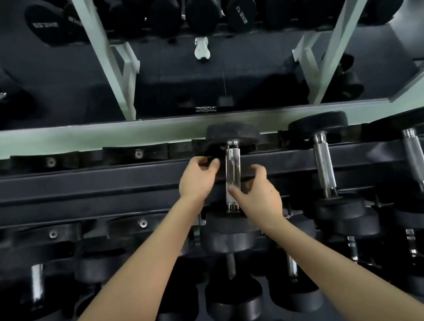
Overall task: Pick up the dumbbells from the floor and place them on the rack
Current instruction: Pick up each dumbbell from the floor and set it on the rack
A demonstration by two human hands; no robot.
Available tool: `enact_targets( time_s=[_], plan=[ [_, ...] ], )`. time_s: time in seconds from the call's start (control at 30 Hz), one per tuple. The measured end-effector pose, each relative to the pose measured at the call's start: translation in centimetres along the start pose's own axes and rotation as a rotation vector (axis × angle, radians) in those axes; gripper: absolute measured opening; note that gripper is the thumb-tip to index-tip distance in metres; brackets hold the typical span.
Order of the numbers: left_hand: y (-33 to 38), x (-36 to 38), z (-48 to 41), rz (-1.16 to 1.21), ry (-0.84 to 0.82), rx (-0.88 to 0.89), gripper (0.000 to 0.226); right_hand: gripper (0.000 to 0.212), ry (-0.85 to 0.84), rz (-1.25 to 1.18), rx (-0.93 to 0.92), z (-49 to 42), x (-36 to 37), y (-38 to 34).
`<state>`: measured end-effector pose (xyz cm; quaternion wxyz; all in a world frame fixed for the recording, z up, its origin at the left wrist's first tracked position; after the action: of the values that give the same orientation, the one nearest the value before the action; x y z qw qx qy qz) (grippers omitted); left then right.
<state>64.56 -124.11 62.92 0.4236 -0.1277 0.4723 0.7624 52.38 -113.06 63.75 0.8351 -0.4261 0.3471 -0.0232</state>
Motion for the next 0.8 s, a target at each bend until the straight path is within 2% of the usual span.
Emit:
enact_targets(
  time_s=[0.13, 0.3, 0.4, 0.5, 0.63, 0.8],
  plan=[
    [-2.2, -1.1, 4.3, 0.104, 0.1, -0.023, 0.043, 0.07, 0.032, 0.076, -0.14, 4.0, -2.4, -0.2],
    [-5.3, 0.1, 13.6, 0.301, 0.227, 0.024, 0.028, 0.064, -0.076, 0.098, -0.25, 11.1, -4.6, 2.8],
    [-7.8, 1.7, 20.8, 0.357, 0.298, 0.007, 0.025, 0.054, -0.21, 0.217, -0.361, 16.4, -4.5, 6.2],
    [-10.5, 4.5, 28.0, 0.341, 0.317, -0.039, 0.03, 0.048, -0.438, 0.451, -0.483, 22.2, -2.6, 11.3],
    [-15.0, 7.8, 35.9, 0.139, 0.291, -0.15, 0.041, 0.046, -0.705, 0.686, -0.537, 29.0, 0.3, 19.0],
    [-22.5, 9.6, 43.9, -0.011, 0.326, -0.302, 0.044, 0.045, -0.915, 0.855, -0.588, 35.4, 3.6, 25.6]
  ],
)
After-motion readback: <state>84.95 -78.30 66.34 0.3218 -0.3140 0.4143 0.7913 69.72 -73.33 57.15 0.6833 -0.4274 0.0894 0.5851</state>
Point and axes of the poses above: each hand's wrist, its own z-axis away from the middle knuckle, its own x-axis out of the palm, y = z × x, the point moved 9 cm from there along -z, towards the middle knuckle, and after that the axes turned 12 degrees about -z, right-handed, at the moved point
